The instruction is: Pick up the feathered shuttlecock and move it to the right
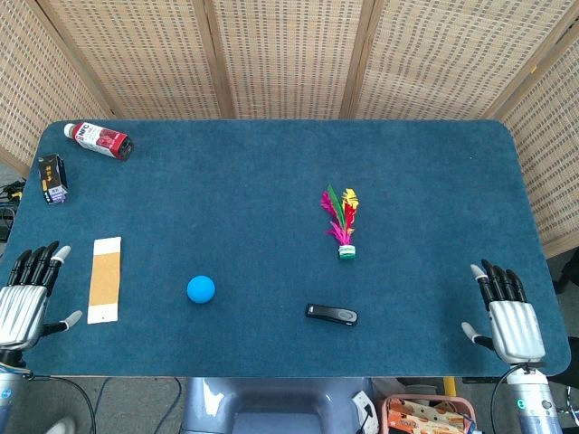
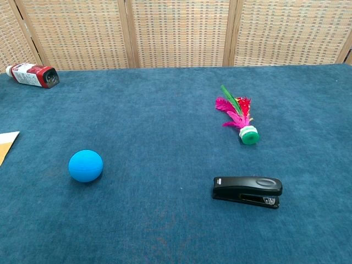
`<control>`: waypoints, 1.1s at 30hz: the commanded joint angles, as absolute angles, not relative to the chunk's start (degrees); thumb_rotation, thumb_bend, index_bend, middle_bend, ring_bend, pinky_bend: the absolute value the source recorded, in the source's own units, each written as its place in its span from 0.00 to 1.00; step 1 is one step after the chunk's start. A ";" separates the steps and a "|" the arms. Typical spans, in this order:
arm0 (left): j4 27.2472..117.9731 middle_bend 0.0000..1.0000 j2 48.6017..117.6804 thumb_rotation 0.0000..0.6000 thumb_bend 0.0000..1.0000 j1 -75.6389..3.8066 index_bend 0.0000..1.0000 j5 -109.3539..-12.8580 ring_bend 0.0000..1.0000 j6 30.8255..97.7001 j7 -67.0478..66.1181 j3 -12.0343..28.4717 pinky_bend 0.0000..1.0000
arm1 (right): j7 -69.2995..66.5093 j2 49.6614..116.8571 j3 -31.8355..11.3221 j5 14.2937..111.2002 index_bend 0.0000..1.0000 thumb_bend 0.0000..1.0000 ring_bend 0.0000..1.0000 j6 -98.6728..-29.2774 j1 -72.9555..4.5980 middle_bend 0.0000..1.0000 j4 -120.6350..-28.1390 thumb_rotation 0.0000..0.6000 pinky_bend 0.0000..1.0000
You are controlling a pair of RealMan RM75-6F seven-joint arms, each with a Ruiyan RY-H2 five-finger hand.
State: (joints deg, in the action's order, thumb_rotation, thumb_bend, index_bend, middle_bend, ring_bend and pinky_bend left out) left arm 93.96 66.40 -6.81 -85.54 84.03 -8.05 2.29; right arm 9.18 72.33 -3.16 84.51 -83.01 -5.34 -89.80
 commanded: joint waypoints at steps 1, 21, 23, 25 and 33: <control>94.00 0.00 66.39 1.00 0.00 -6.83 0.00 -85.53 0.00 84.02 -8.07 2.30 0.00 | 9.13 72.32 -3.15 84.57 0.01 0.17 0.00 -83.05 -5.33 0.00 -89.85 1.00 0.00; 94.08 0.00 66.28 1.00 0.00 -6.76 0.00 -85.55 0.00 84.30 -7.95 2.43 0.00 | 9.55 72.73 -2.99 84.70 0.01 0.18 0.00 -82.90 -5.38 0.00 -90.04 1.00 0.00; 94.19 0.00 66.24 1.00 0.00 -6.71 0.00 -85.58 0.00 84.40 -8.02 2.42 0.00 | 9.51 72.76 -2.94 84.68 0.01 0.18 0.00 -82.80 -5.40 0.00 -89.98 1.00 0.00; 94.28 0.00 66.21 1.00 0.00 -6.65 0.00 -85.66 0.00 84.54 -8.10 2.40 0.00 | 9.43 72.76 -2.92 84.69 0.01 0.18 0.00 -82.77 -5.40 0.00 -89.98 1.00 0.00; 94.36 0.00 66.15 1.00 0.00 -6.58 0.00 -85.62 0.00 84.67 -8.03 2.45 0.00 | 9.44 73.06 -3.09 84.74 0.01 0.18 0.00 -82.87 -5.50 0.00 -89.91 1.00 0.00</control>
